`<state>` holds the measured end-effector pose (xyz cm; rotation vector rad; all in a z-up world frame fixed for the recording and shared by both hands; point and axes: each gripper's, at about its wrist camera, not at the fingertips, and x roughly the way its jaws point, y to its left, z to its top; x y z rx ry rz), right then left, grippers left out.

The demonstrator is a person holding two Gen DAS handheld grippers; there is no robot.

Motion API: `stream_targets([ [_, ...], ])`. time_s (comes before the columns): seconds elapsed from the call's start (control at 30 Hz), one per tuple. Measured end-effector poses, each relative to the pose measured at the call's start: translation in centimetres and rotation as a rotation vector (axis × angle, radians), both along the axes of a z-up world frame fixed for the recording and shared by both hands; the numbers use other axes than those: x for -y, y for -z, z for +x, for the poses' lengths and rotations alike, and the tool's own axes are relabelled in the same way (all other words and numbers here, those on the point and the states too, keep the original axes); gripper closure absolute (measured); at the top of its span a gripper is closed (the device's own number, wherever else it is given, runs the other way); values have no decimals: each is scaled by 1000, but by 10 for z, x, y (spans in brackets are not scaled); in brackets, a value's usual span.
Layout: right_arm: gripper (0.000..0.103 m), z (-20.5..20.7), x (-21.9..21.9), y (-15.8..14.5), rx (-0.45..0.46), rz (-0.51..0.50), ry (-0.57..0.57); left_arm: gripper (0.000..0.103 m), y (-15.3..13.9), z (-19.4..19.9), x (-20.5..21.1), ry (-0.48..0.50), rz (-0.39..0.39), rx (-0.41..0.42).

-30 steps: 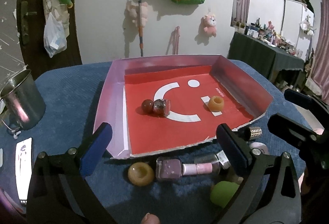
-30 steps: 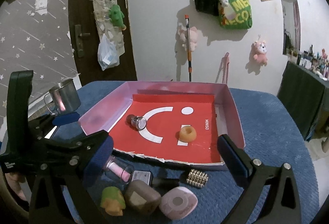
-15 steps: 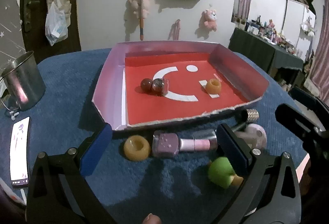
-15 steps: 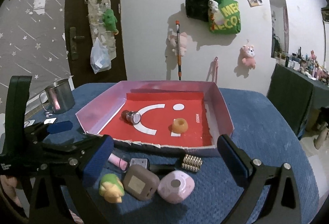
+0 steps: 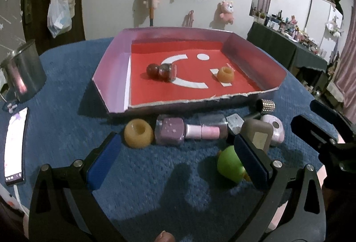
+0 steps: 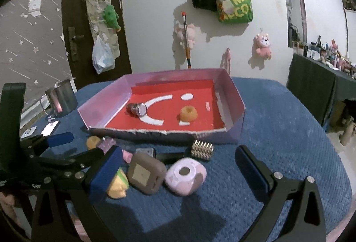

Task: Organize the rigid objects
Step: 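Withdraw both tools from the box back toward the remaining items, then grasp the green figurine with the left tool while the right tool grasps the pink speaker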

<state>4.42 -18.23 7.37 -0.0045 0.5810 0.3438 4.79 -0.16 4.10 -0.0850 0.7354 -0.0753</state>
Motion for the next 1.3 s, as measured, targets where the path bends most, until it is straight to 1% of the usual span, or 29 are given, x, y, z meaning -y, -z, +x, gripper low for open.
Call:
stream_targets([
  [0.37, 0, -2, 6, 18, -71, -3, 16, 0, 14, -5, -6, -15, -13, -52],
  [0.53, 0, 1, 8, 26, -101, -9, 25, 0, 18, -5, -11, -18, -63, -89],
  [0.73, 0, 6, 15, 32, -129, -15, 46, 0, 13, -12, 0, 46, -107, -90],
  [0.87, 0, 12, 18, 36, -160, -26, 46, 0, 14, -12, 17, 112, -103, -104],
  [0.97, 2, 15, 18, 40, -178, -54, 39, 0, 18, -10, 29, 155, -109, -124],
  [1.03, 3, 15, 18, 42, -187, -66, 34, 0, 22, -8, 33, 168, -112, -138],
  [1.13, 8, 19, 17, 46, -200, -87, 26, 1, 27, -5, 34, 170, -119, -151],
  [1.3, 11, 30, 15, 48, -224, -81, -7, 1, 29, -2, 33, 145, -105, -133],
])
